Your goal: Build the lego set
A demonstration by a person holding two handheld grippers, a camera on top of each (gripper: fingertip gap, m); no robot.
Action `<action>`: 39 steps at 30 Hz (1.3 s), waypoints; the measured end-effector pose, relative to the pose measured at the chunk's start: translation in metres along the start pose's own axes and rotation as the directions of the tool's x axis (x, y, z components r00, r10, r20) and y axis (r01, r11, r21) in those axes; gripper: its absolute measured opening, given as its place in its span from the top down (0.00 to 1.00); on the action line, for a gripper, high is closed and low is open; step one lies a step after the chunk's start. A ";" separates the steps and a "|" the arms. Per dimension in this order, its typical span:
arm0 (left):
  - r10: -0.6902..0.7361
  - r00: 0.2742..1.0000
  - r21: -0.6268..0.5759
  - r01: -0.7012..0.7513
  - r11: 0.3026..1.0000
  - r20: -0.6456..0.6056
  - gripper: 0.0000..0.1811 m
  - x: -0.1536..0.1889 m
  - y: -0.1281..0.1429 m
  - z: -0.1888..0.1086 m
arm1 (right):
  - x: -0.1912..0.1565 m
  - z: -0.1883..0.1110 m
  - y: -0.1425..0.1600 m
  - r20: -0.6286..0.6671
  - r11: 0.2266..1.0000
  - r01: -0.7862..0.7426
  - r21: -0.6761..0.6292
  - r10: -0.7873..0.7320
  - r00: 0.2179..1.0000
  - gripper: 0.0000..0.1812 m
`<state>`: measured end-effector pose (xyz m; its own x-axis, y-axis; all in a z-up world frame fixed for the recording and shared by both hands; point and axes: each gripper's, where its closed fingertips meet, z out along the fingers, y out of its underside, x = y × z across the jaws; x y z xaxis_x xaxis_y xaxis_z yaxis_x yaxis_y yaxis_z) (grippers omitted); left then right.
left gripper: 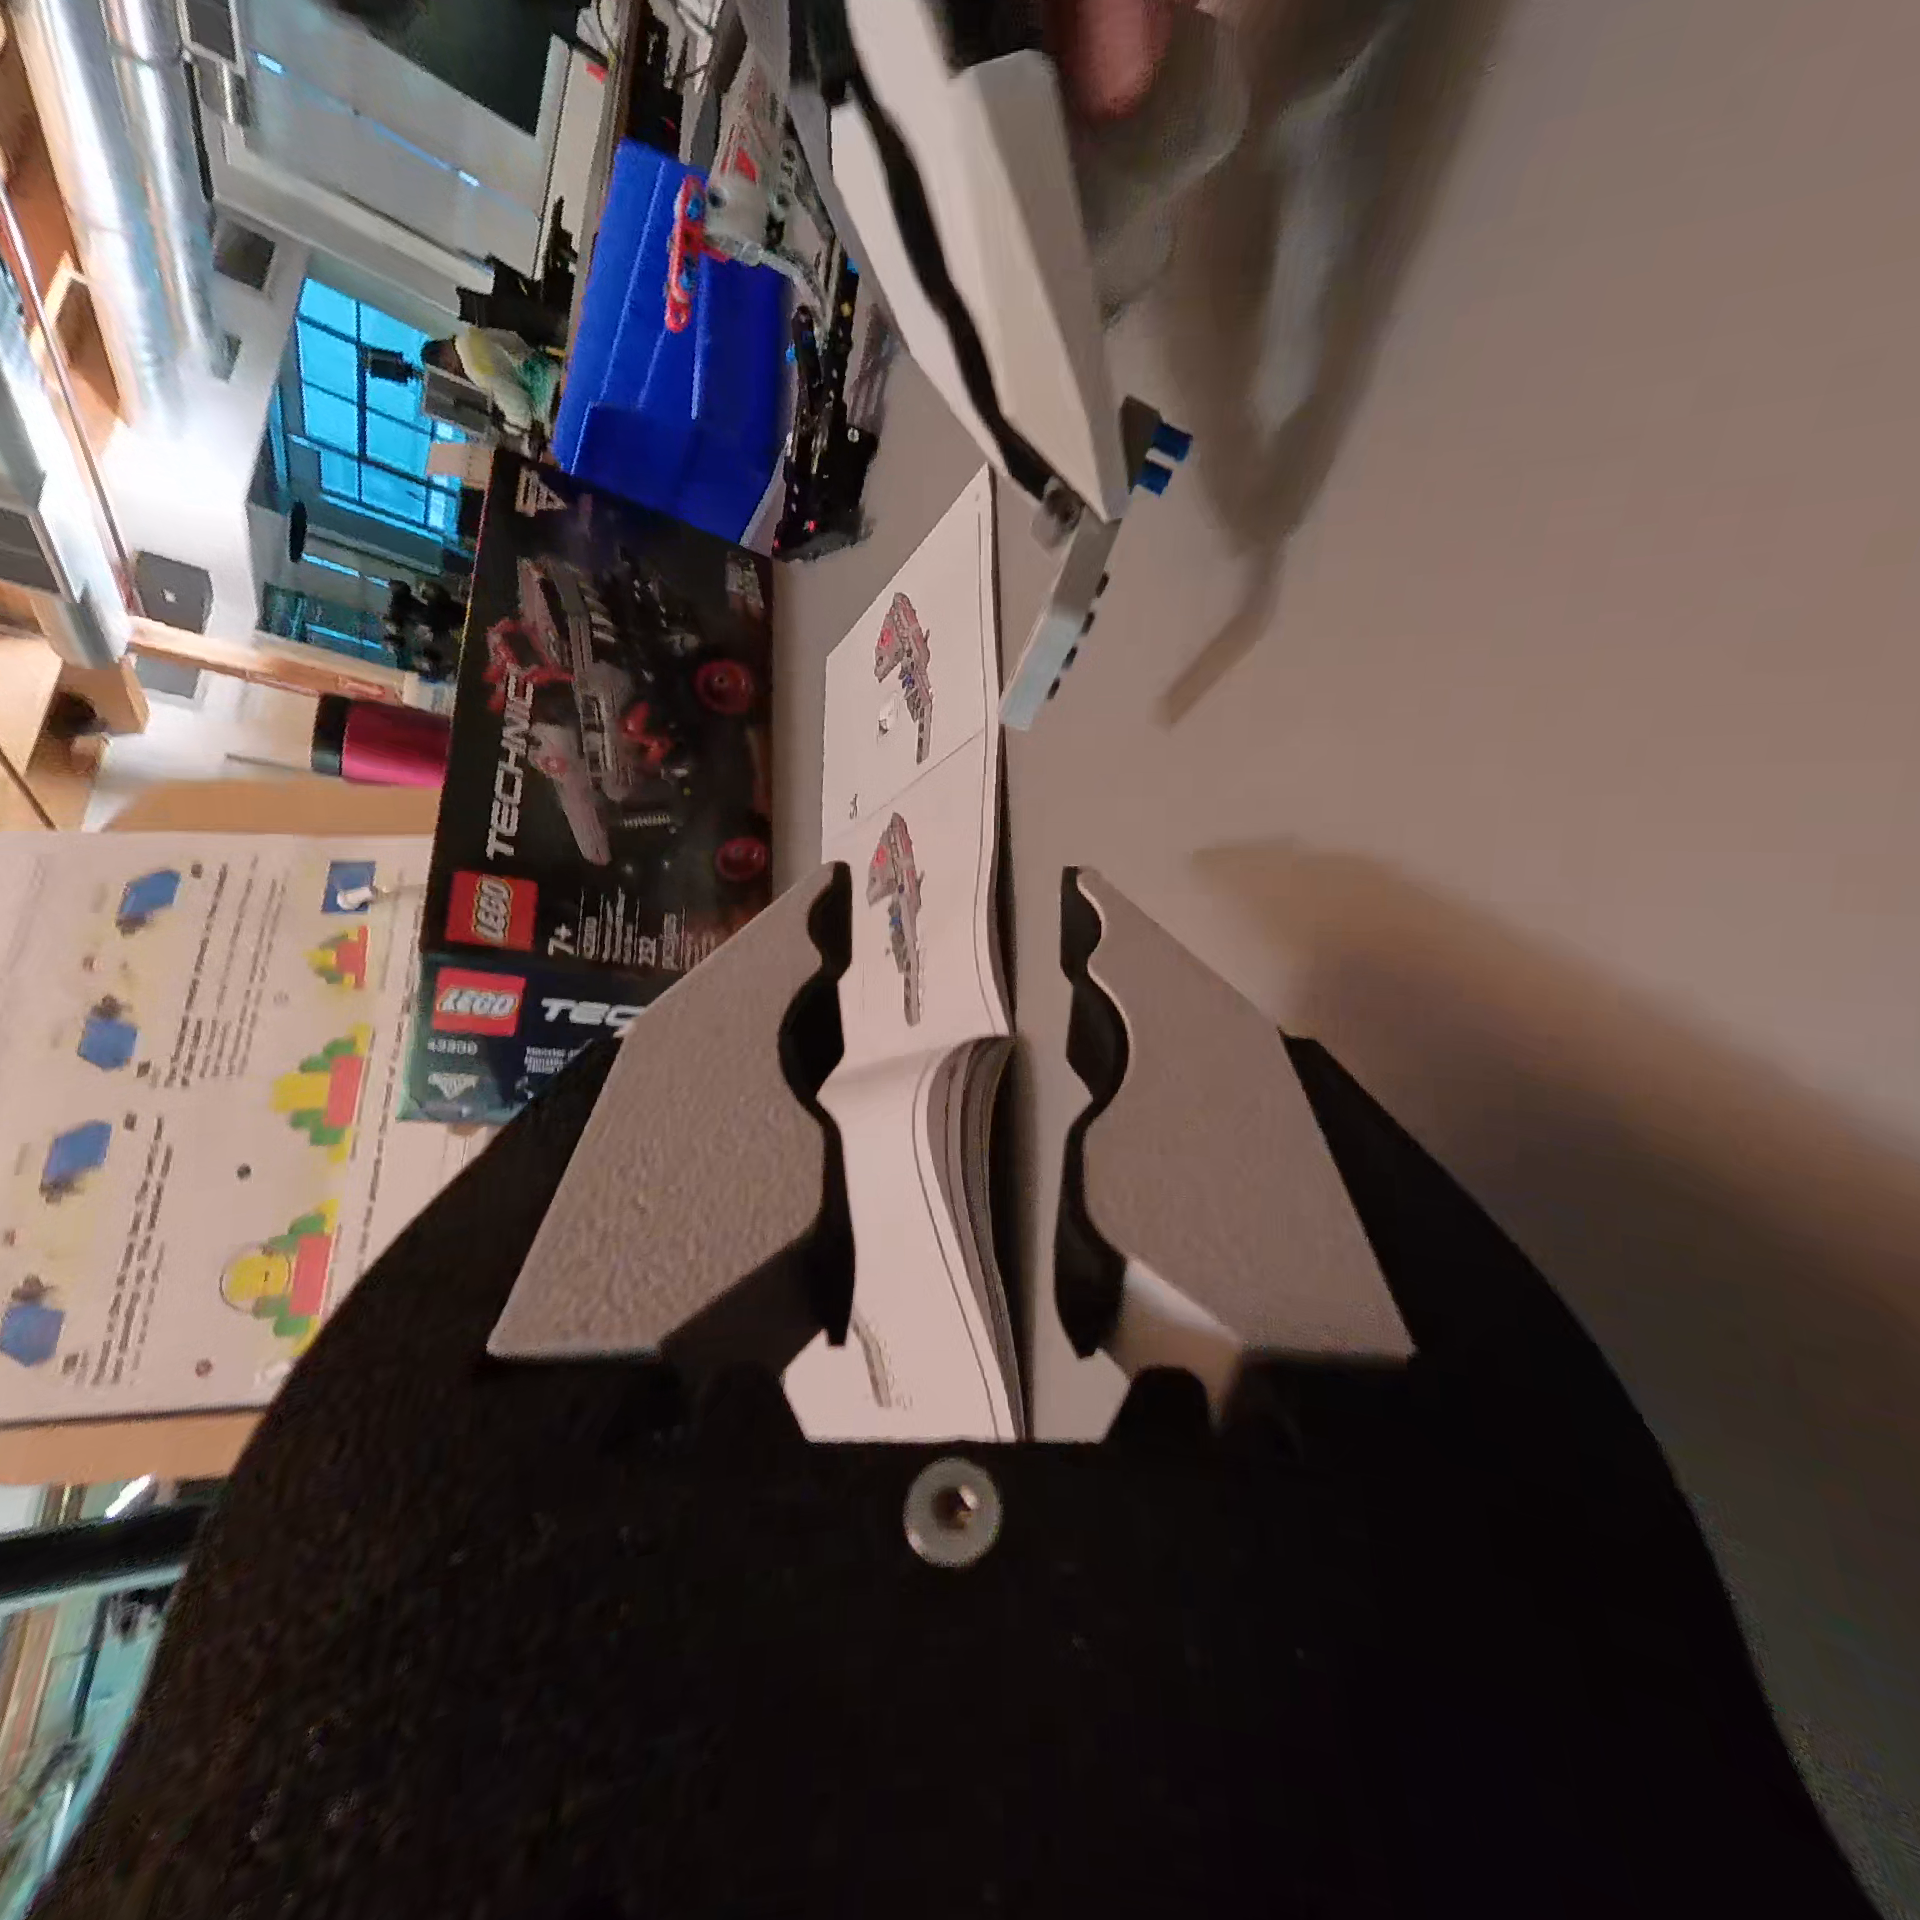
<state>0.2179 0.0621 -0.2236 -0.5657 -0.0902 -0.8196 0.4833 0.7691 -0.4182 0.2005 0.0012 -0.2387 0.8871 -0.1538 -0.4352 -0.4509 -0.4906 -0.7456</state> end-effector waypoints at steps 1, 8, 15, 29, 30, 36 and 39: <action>0.007 1.000 0.012 -0.007 1.000 -0.007 0.79 0.001 -0.004 0.004 | -0.008 0.000 -0.005 0.093 0.995 -0.094 0.041 0.089 0.992 0.96; -0.092 0.990 0.140 0.106 0.984 -0.104 0.90 0.012 -0.024 0.015 | -0.028 0.005 -0.018 0.369 0.942 -0.305 0.140 0.236 0.899 0.97; -0.209 0.935 0.087 0.242 0.966 -0.285 0.95 0.031 -0.013 0.009 | -0.014 0.017 -0.011 0.187 0.976 -0.164 0.140 0.137 0.973 0.82; -0.853 0.381 -0.453 0.728 0.514 -0.356 0.94 0.056 0.015 0.008 | -0.005 0.045 0.009 -0.339 0.863 0.482 -0.150 -0.503 0.795 0.84; -0.845 0.399 -0.448 0.720 0.529 -0.357 0.92 0.056 0.015 0.008 | -0.001 0.045 0.010 -0.357 0.861 0.481 -0.168 -0.508 0.784 0.83; -0.830 0.502 -0.372 0.742 0.558 -0.244 0.89 0.030 0.031 -0.009 | 0.018 0.034 0.006 -0.431 0.885 0.434 -0.166 -0.461 0.776 0.81; -0.854 0.507 -0.285 0.807 0.518 -0.117 0.90 -0.013 0.056 -0.044 | 0.034 0.017 -0.001 -0.507 0.920 0.378 -0.105 -0.377 0.775 0.81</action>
<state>0.2229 0.1339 -0.2194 -0.7778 -0.6283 -0.0127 -0.3961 0.5058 -0.7663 0.2296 0.0112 -0.2610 0.9077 -0.3693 0.1994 -0.0687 -0.5994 -0.7975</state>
